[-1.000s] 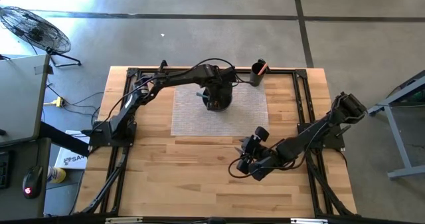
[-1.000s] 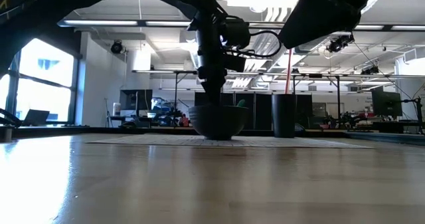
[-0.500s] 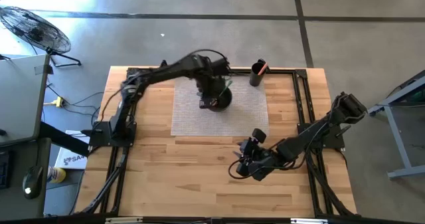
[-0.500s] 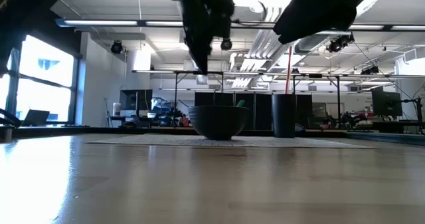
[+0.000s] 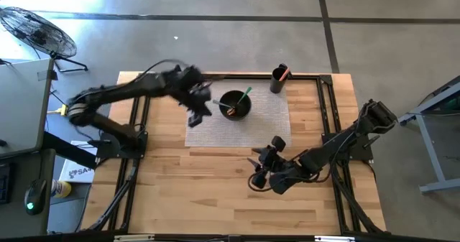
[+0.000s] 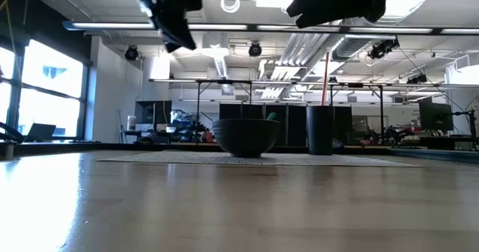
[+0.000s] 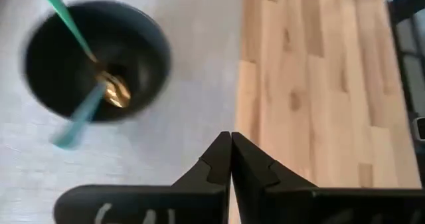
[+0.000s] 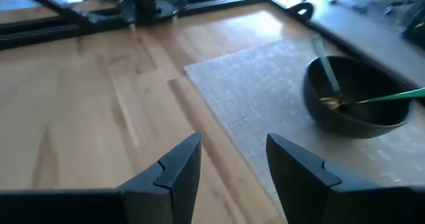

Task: Pick & Place Utensil
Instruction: Return to Home Position

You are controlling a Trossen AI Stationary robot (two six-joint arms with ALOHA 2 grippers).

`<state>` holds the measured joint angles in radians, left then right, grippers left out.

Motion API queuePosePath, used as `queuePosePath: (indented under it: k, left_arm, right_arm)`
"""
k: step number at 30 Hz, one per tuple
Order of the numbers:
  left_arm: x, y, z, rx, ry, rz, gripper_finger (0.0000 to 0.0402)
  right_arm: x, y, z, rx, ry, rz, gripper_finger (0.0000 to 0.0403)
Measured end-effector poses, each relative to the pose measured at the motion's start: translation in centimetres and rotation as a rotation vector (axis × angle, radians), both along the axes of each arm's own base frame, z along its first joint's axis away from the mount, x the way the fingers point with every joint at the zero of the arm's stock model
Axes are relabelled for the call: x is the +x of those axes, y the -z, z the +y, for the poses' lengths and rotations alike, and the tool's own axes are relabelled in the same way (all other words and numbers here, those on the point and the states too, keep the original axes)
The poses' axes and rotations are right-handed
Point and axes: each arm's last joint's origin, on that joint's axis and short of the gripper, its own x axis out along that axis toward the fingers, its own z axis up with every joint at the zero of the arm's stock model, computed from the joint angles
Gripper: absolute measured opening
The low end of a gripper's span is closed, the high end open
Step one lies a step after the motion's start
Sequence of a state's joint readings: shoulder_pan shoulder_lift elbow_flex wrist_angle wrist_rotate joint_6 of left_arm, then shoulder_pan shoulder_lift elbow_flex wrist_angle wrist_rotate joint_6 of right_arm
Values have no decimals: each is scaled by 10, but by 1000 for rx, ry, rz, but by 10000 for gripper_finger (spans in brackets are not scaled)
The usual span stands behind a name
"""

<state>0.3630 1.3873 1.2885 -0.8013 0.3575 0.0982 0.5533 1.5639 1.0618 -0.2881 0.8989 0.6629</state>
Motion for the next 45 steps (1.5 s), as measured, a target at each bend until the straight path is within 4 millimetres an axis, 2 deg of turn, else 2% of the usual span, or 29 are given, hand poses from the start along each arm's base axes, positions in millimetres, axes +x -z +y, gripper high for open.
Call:
queuePosePath:
  k: [4, 7, 14, 19, 25, 28, 32, 39, 42, 45]
  left_arm:
    - [-35, 26, -26, -16, -22, -122, 3]
    - [-61, 41, -40, -16, -44, -198, 3]
    - [-110, 53, -61, -18, -33, -396, 3]
    - [-139, 54, -67, 7, -79, -481, 3]
    - [-171, 57, -74, 56, -101, -630, 3]
    - [-182, 62, -76, 72, -108, -682, 3]
    - [-191, 67, -78, 86, -114, -728, 3]
    - [-194, 69, -78, 102, -144, -736, 3]
    - [-194, 69, -78, 103, -145, -736, 3]
    - [-194, 70, -78, 110, -144, -734, 3]
  right_arm:
    - [7, 2, -9, 62, -44, 21, 165]
    - [17, 5, -25, 73, -95, 43, 165]
    - [41, 14, -75, 46, -344, -14, 139]
    - [36, 23, -109, 71, -404, -57, 108]
    - [-4, 13, -136, 76, -401, -159, 69]
    - [-33, 7, -142, 49, -409, -235, 51]
    - [-73, 8, -143, 21, -417, -356, 27]
    - [-125, 33, -144, 10, -366, -523, 2]
    - [-140, 54, -145, 13, -346, -516, 2]
    - [-150, 73, -147, 87, -290, -540, 7]
